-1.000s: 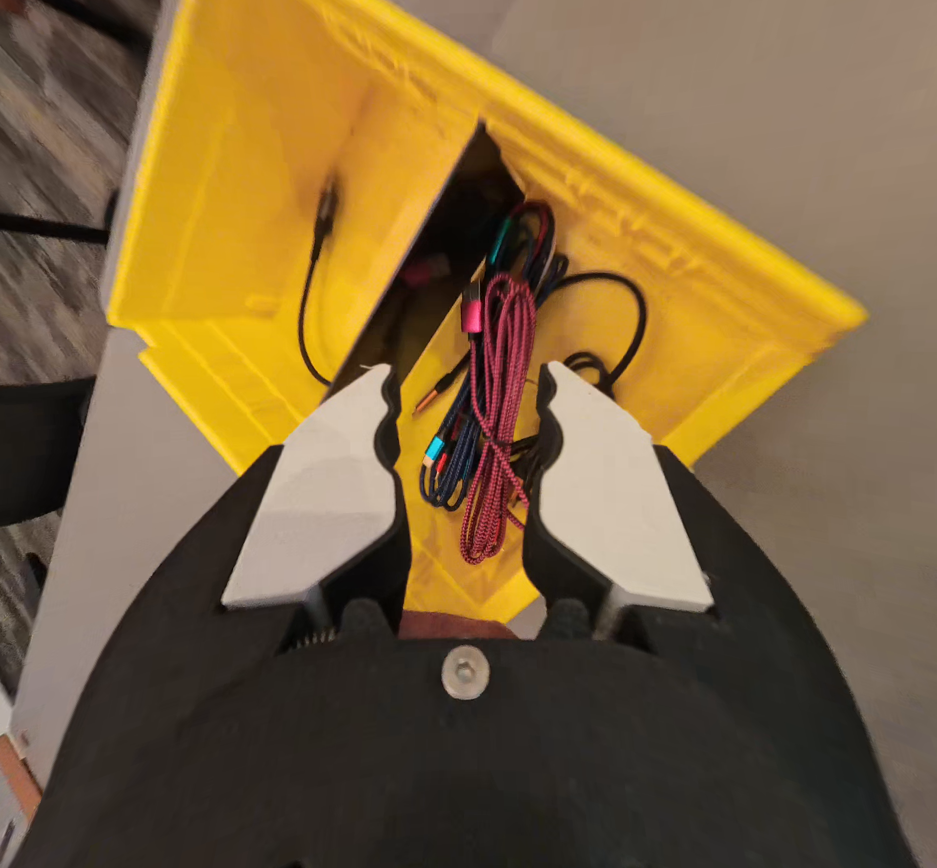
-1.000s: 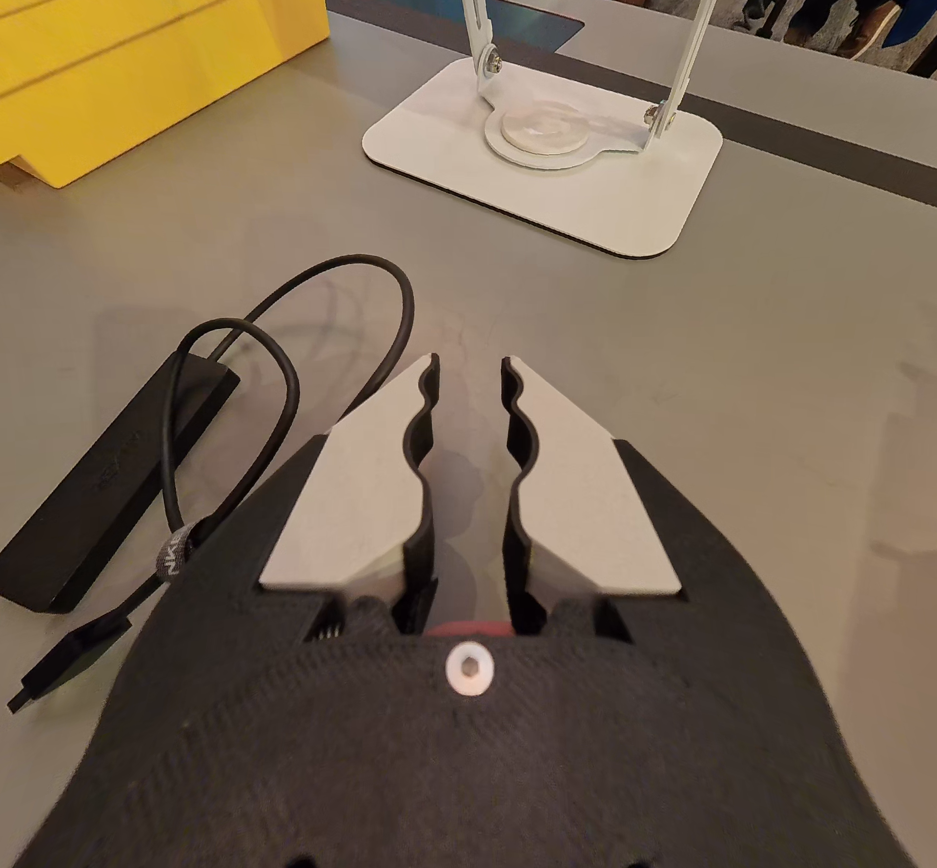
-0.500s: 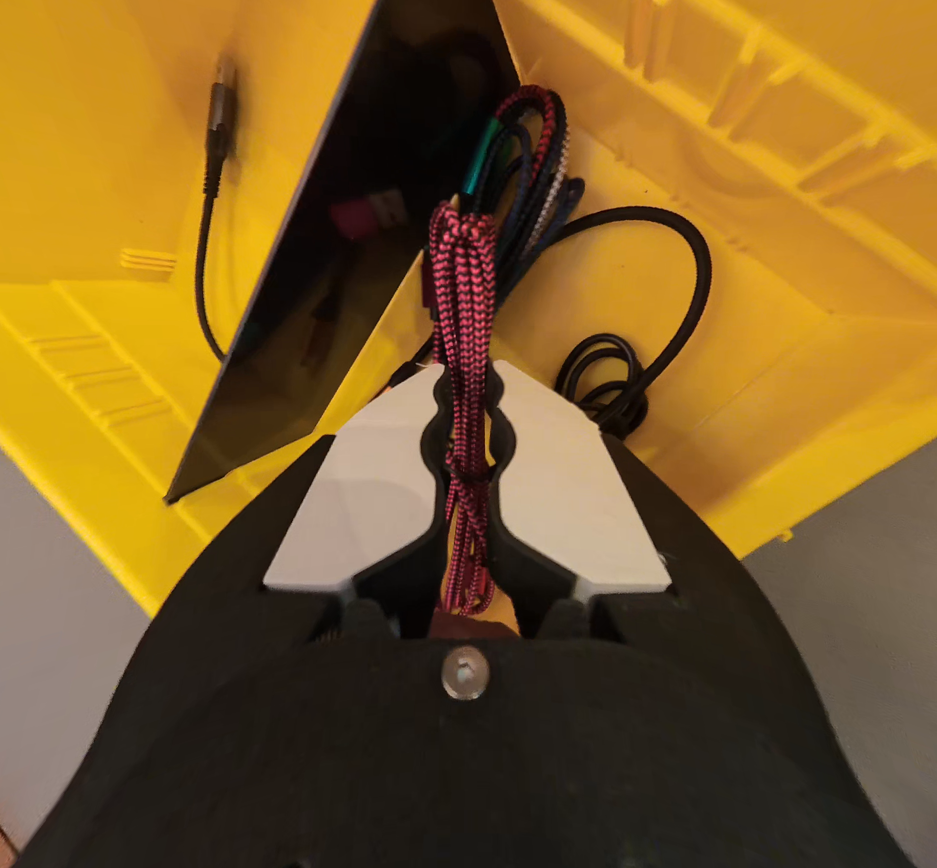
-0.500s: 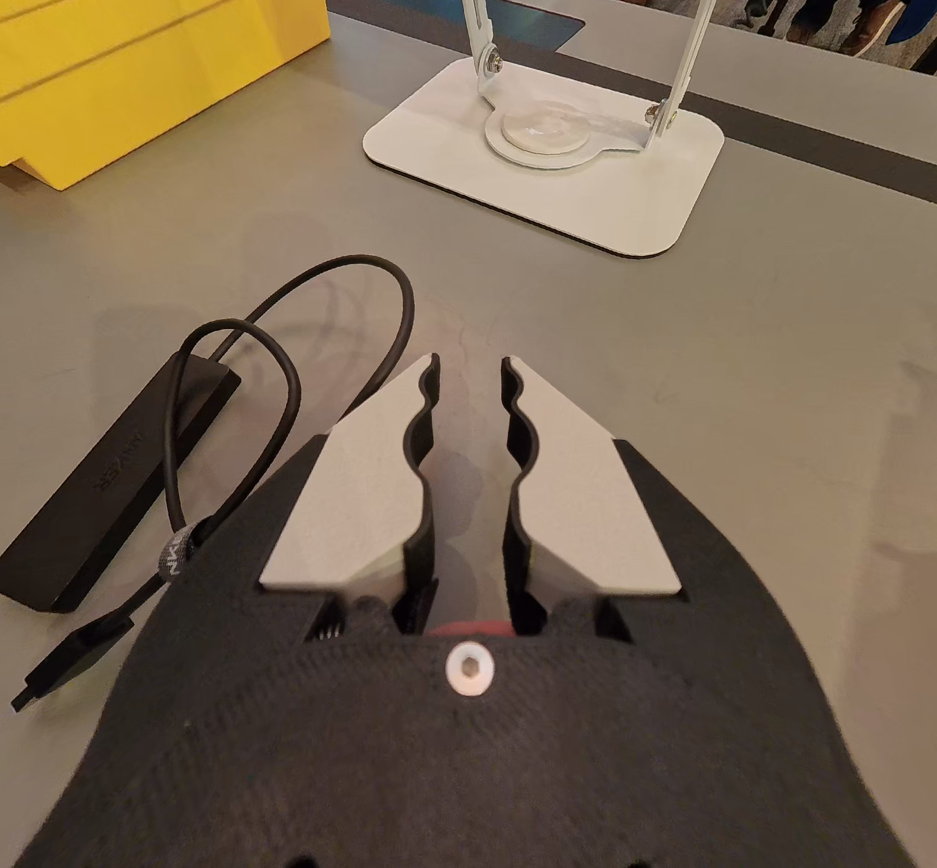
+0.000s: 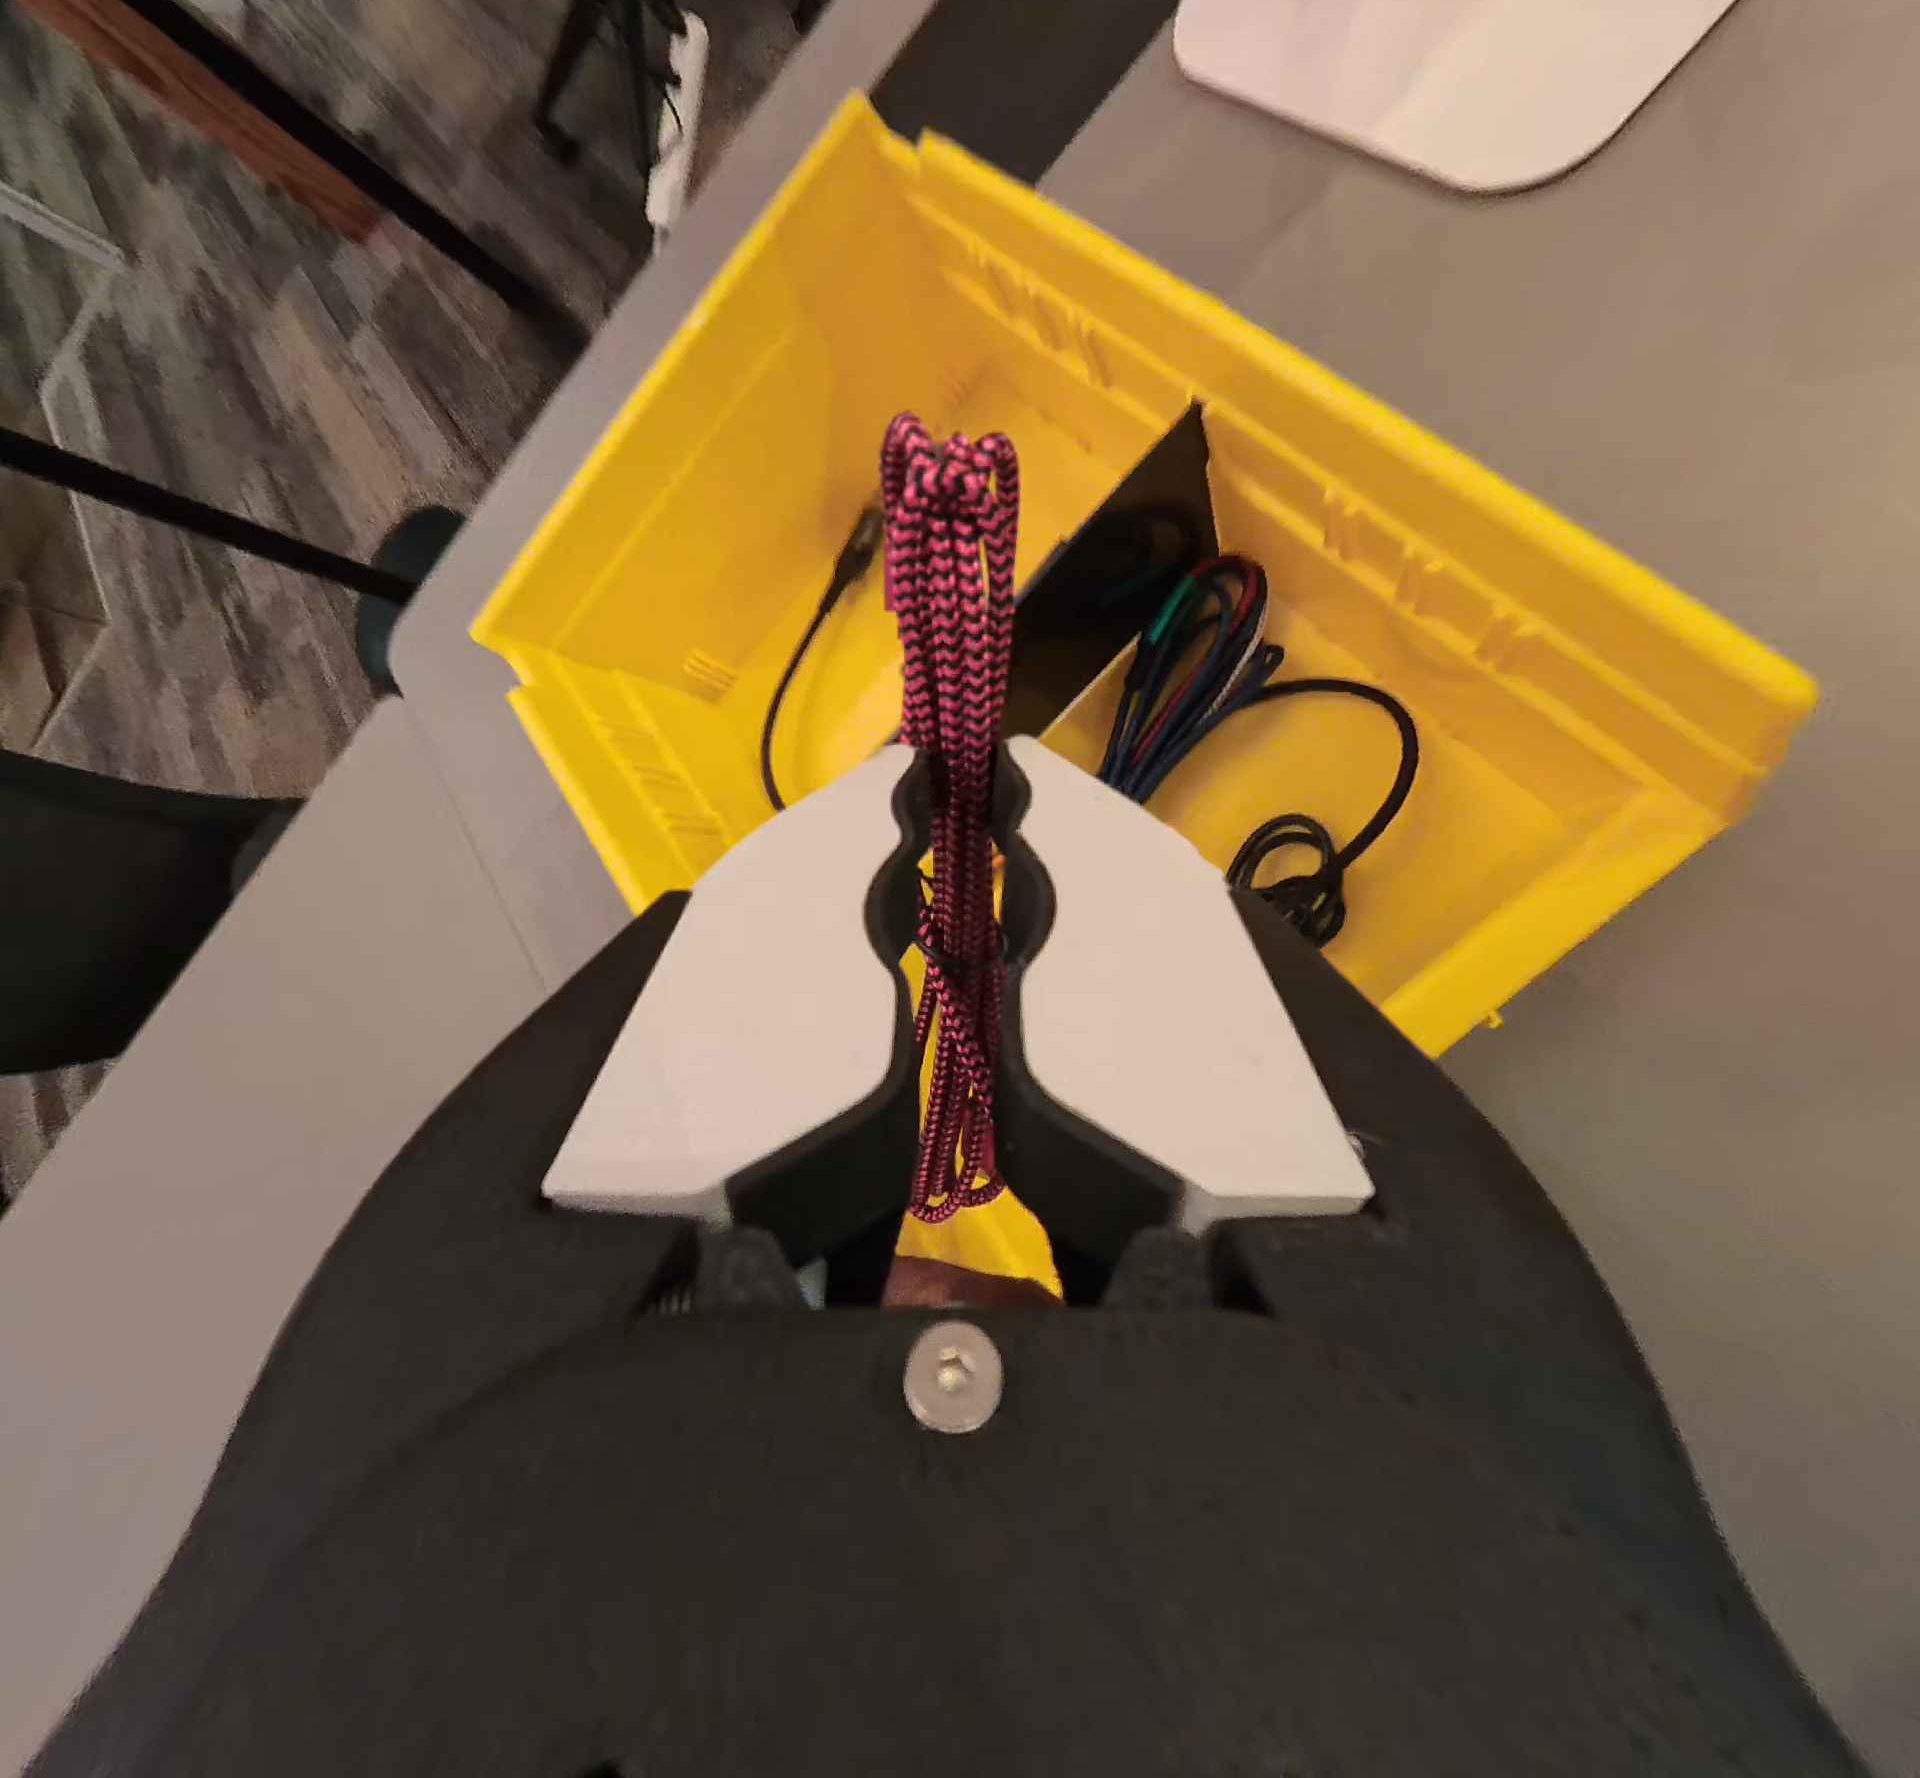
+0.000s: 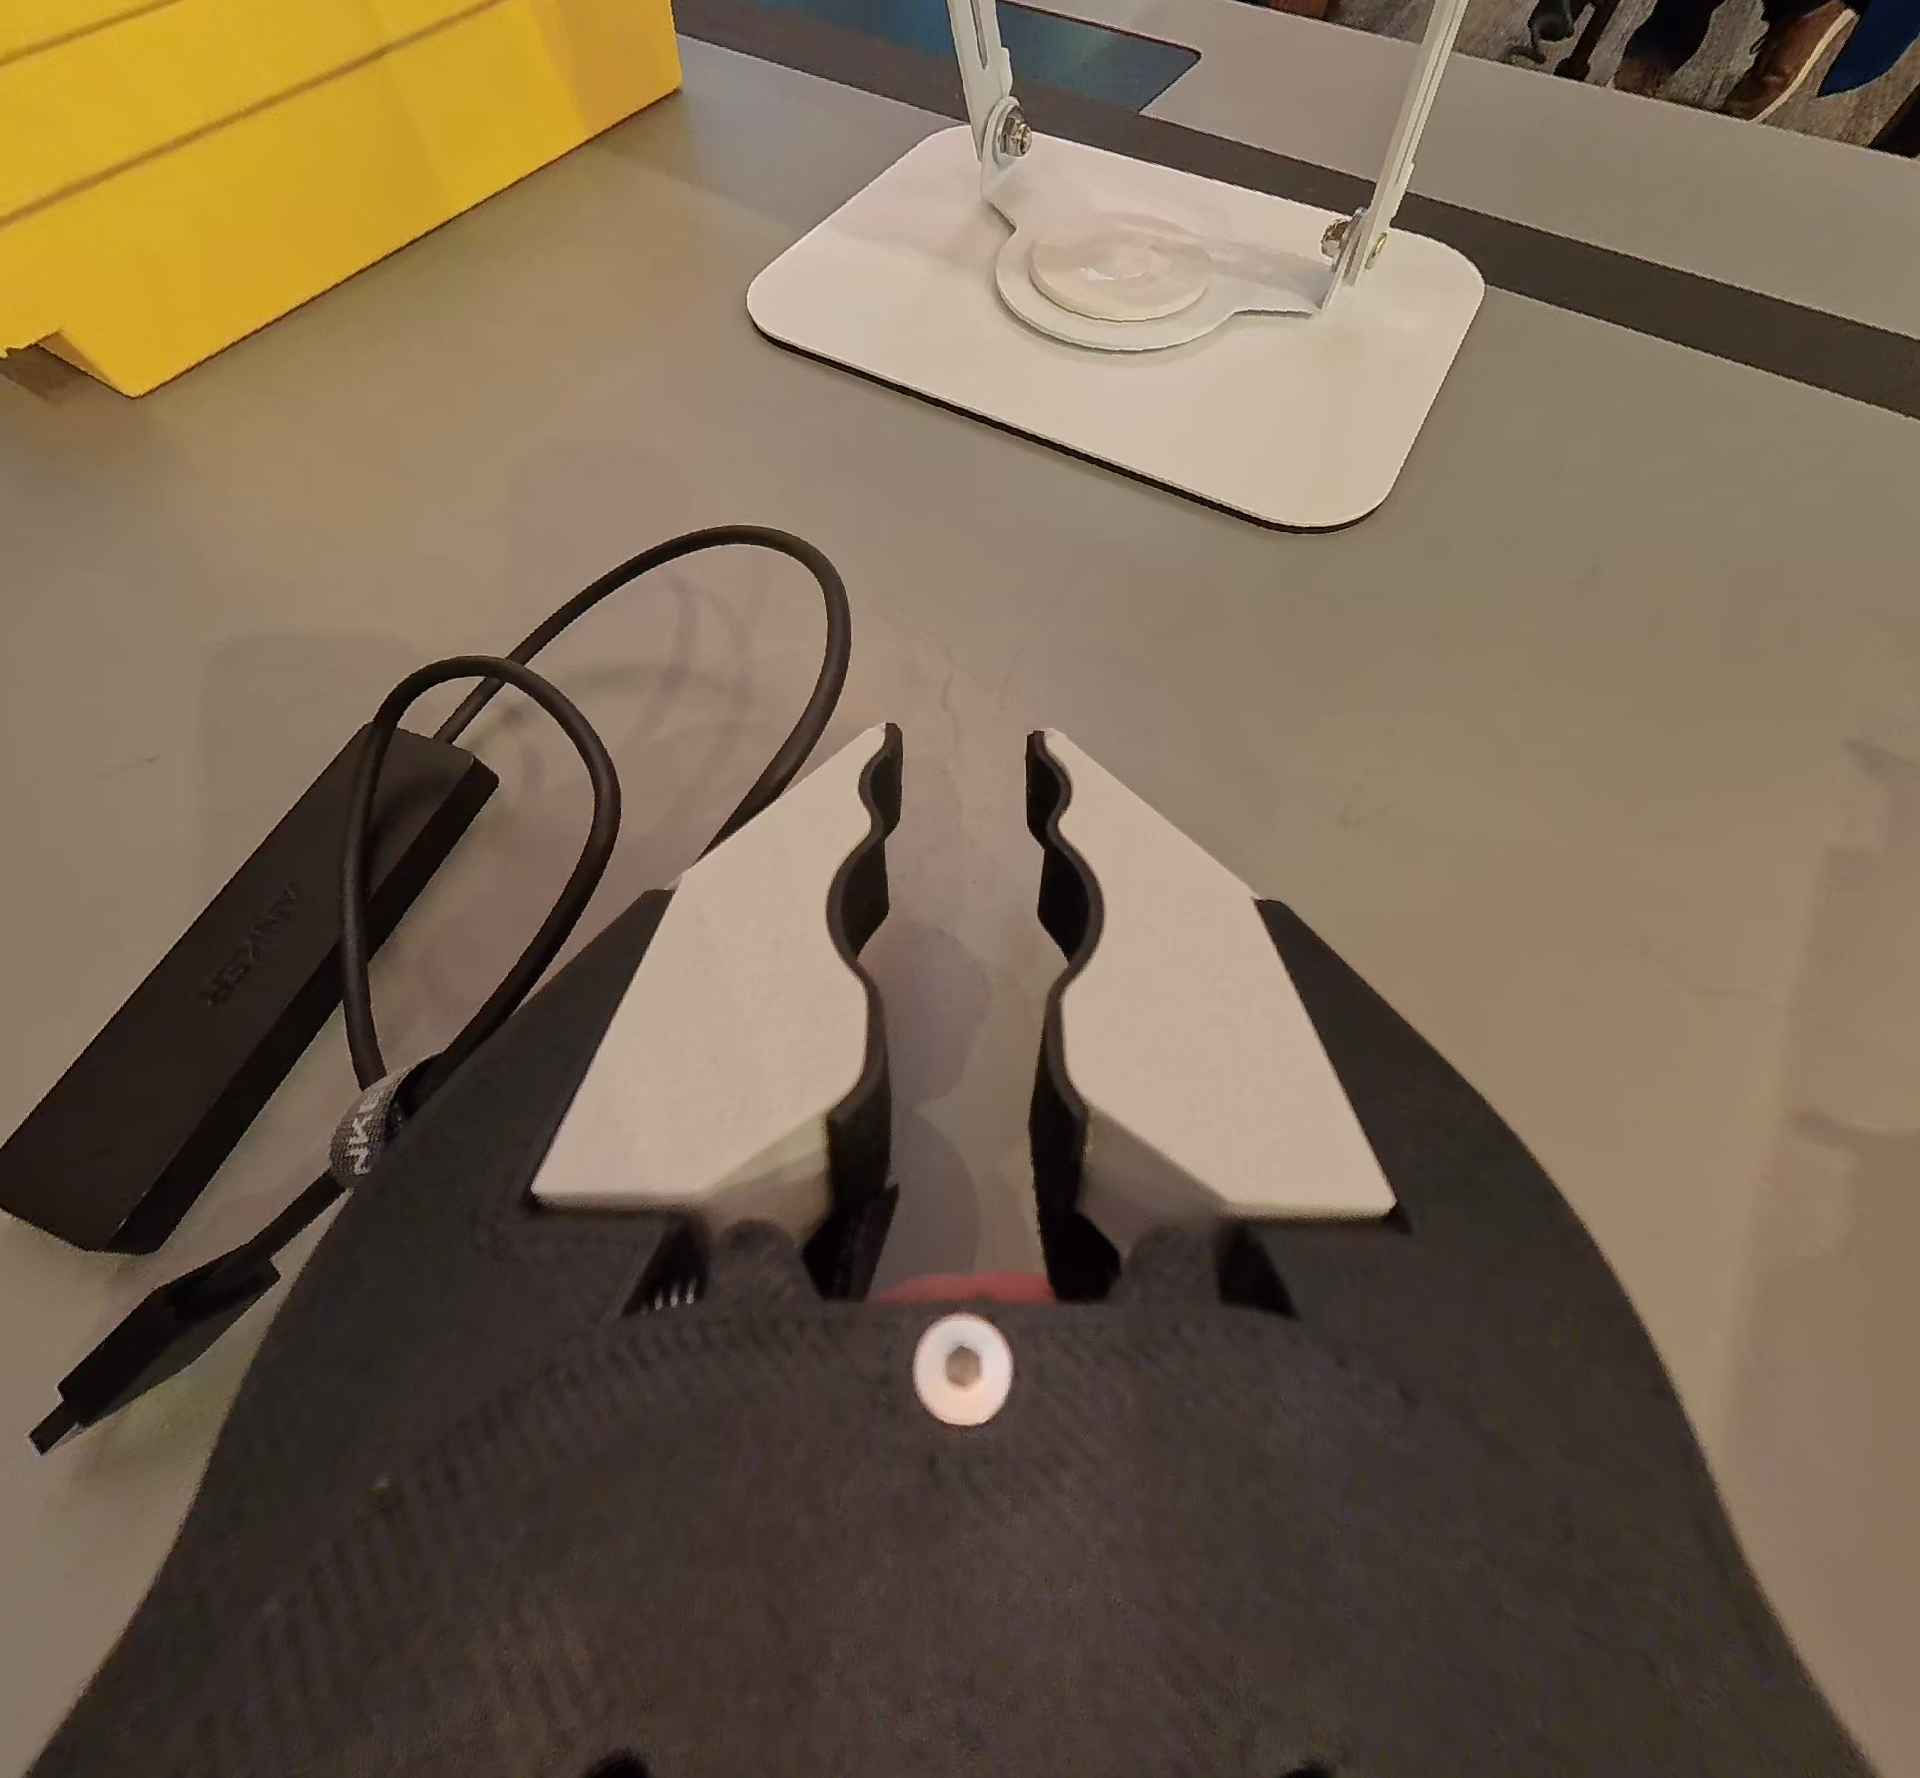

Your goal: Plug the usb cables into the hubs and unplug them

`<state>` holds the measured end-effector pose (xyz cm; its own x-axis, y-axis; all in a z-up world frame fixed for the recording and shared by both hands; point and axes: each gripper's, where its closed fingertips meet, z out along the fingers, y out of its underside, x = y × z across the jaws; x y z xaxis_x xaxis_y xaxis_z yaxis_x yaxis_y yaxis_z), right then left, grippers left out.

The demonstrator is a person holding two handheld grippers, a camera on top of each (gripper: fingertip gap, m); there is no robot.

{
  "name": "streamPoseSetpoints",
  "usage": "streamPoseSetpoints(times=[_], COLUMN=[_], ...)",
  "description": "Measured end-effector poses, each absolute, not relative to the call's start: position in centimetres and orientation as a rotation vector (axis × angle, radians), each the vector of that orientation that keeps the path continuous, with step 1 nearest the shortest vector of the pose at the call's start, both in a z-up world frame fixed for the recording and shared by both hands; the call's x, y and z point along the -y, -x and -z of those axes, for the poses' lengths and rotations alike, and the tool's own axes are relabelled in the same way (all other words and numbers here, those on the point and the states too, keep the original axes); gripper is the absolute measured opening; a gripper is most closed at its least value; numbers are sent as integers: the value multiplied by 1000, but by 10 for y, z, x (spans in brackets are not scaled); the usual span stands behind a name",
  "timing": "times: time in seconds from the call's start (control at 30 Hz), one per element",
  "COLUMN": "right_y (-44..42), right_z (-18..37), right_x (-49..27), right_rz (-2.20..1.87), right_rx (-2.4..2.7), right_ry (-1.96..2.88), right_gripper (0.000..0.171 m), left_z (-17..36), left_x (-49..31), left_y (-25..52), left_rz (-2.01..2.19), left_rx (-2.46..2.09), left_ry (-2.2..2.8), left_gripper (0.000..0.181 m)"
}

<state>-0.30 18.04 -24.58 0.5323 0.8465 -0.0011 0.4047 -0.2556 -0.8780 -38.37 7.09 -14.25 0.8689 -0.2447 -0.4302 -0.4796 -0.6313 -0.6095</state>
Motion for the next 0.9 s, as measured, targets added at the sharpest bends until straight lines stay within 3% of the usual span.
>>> streamPoseSetpoints(times=[0.23,0.4,0.73,0.9], right_y=[3,3,2,5], right_z=[246,246,236,196], right_x=[-180,-180,-172,-150], right_rz=[-611,-615,-653,-719], right_rx=[1030,1032,1061,1120], right_ry=[1862,1862,1805,1609], right_gripper=[22,23,37,32], left_z=[82,67,141,182], left_x=[-65,-52,-27,-24], left_y=[330,270,161,125], left_rz=[-319,-304,-572,-662], left_rx=[-621,-741,-1024,-1106], left_ry=[2041,1968,1886,1806], left_gripper=[10,10,10,10])
